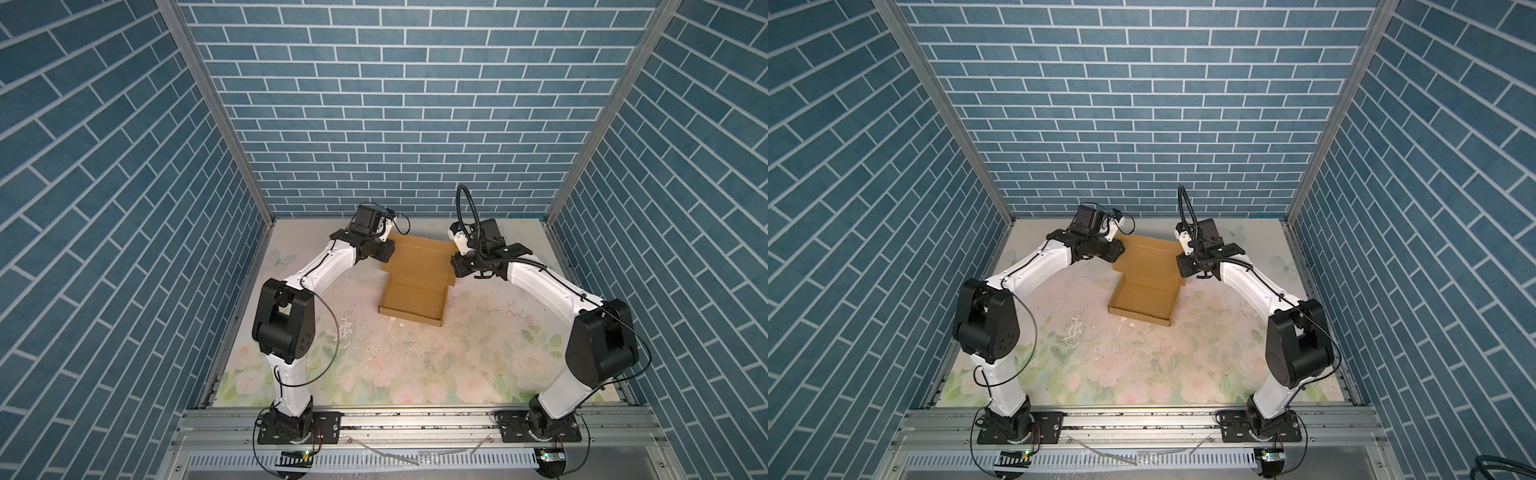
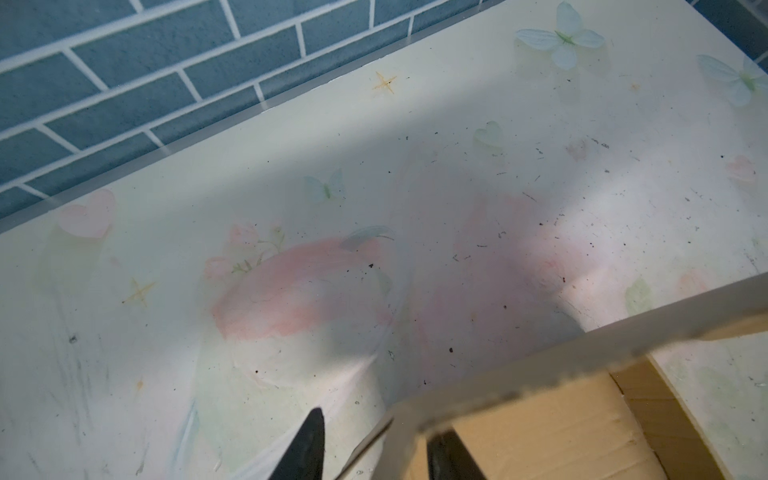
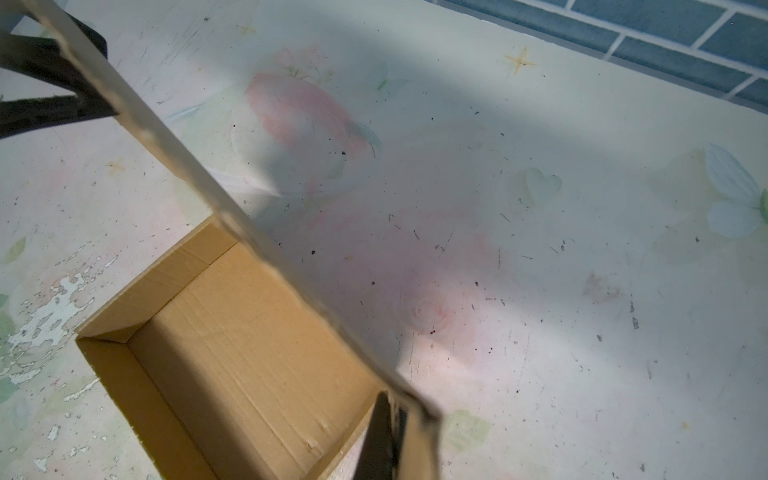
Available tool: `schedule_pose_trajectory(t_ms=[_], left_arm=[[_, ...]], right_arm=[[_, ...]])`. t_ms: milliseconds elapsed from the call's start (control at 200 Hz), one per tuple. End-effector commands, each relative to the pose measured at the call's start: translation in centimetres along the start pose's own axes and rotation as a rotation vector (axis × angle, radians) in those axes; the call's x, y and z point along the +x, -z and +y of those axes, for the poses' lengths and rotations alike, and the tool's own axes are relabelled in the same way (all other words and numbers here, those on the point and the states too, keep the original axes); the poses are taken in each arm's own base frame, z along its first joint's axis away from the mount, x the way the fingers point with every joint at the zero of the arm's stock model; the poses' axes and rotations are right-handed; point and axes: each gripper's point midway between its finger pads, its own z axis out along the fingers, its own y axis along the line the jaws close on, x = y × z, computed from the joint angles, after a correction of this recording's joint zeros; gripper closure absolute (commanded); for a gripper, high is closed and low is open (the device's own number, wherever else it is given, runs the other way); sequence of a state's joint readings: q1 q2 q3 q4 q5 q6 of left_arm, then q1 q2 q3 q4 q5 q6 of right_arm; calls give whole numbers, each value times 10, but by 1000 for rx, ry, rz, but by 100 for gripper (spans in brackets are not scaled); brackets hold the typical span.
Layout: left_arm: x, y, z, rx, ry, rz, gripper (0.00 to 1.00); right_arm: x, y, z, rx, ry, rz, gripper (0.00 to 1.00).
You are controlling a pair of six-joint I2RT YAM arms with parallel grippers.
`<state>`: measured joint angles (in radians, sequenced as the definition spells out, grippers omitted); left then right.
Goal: Fold the paper box
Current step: 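Lower the lid panel over the tray with both grippers holding its edge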
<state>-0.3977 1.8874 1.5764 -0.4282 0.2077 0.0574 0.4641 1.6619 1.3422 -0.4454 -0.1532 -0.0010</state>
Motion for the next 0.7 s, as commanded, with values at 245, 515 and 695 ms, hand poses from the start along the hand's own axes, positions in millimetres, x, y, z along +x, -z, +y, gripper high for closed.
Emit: schedule_pose_trajectory(t_ms=[245,515,695], left_arm=[[-2,6,-7,37,34,-18,77],[-1,10,-11,25,67,-22,87],[0,15,-11,2,96,-32,91]], right_arm=[[-22,16,7,-3,41,-32,100],[-16,12,9,61,18,31,95],[-12,11,6,98,-23,66,91]])
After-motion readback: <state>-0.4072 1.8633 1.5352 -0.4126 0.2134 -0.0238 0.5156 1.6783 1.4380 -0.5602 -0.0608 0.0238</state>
